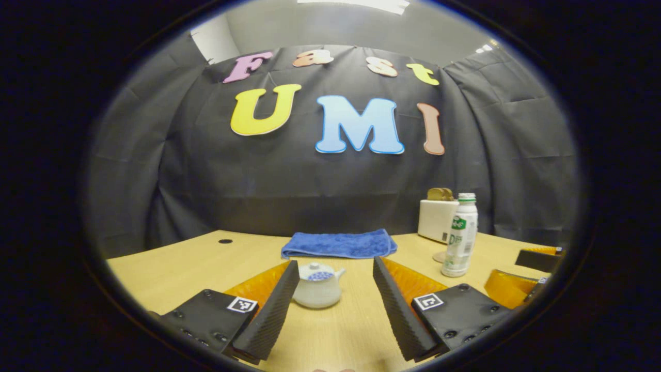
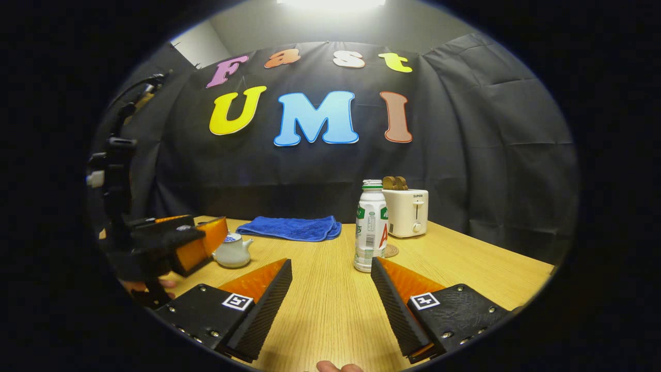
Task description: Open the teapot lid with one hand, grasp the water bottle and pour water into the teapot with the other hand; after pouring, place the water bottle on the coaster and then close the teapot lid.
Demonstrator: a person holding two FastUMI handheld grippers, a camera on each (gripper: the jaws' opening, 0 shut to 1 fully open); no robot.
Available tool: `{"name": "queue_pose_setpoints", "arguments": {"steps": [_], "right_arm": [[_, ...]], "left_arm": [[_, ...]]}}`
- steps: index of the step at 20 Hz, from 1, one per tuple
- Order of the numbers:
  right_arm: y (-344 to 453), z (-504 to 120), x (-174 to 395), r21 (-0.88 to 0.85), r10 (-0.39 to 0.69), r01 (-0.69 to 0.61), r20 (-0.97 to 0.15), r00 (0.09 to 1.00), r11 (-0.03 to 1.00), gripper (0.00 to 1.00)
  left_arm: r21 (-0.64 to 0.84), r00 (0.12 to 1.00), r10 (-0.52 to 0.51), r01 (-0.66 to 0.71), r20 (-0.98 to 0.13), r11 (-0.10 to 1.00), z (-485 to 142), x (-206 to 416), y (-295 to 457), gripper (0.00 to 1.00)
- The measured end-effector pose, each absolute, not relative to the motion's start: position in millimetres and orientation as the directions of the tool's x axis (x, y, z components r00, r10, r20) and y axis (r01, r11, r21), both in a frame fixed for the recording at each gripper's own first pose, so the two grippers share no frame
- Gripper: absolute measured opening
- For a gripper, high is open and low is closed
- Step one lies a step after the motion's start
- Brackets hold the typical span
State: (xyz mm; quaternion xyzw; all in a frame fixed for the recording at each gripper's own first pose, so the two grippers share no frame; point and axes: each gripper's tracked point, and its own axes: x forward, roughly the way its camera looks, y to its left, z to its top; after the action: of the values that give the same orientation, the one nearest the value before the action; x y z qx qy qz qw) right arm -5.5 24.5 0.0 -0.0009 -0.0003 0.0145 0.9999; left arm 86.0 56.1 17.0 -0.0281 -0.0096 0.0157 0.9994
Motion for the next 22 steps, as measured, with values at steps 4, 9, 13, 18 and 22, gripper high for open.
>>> {"name": "queue_pose_setpoints", "arguments": {"steps": [4,9,13,18,22], "right_arm": [[25,0,-6,-0.001,0.034,-0.034,0.001,0.999,0.999,0.95],[25,1,-5,-0.001,0.034,-0.034,0.001,0.999,0.999,0.95],[25,0,-5,-0.002,0.034,-0.034,0.001,0.999,0.999,0.95],[25,0,-5,-0.001,0.034,-0.034,0.001,0.999,0.999,0.95],[25,0,-5,-0.001,0.034,-0.034,0.000,0.999,0.999,0.95]], "left_arm": [[-0.087,0.995,0.058,-0.065,-0.080,0.994,-5,139,81,1.00],[-0.061,0.990,0.063,-0.071,-0.126,0.996,-22,165,77,0.97],[-0.029,0.990,0.065,-0.069,-0.129,0.997,-27,172,75,0.97],[0.004,0.982,0.087,-0.088,-0.170,0.996,-34,174,79,0.71],[0.029,0.981,0.077,-0.073,-0.178,0.997,-33,175,80,0.44]]}}
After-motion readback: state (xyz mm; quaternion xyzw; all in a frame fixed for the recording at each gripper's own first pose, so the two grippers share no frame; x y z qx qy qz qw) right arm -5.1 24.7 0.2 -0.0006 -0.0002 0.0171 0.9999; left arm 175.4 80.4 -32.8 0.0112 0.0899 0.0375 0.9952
